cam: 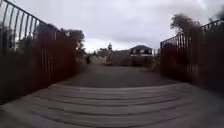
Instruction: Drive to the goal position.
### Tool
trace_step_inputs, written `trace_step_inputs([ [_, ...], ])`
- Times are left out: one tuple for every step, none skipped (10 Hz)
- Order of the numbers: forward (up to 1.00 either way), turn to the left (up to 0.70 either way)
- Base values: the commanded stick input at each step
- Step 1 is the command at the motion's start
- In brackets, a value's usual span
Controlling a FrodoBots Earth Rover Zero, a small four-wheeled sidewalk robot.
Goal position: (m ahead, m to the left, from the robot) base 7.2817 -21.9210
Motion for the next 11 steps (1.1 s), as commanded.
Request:
trace_step_inputs([
  [1.0, 0.0],
  [1.0, 0.0],
  [1.0, 0.0],
  [1.0, 0.0],
  [1.0, 0.0],
  [1.0, 0.0],
  [1.0, 0.0],
  [1.0, 0.0],
  [0.85, 0.0],
  [0.85, 0.0],
  [0.85, 0.0],
])
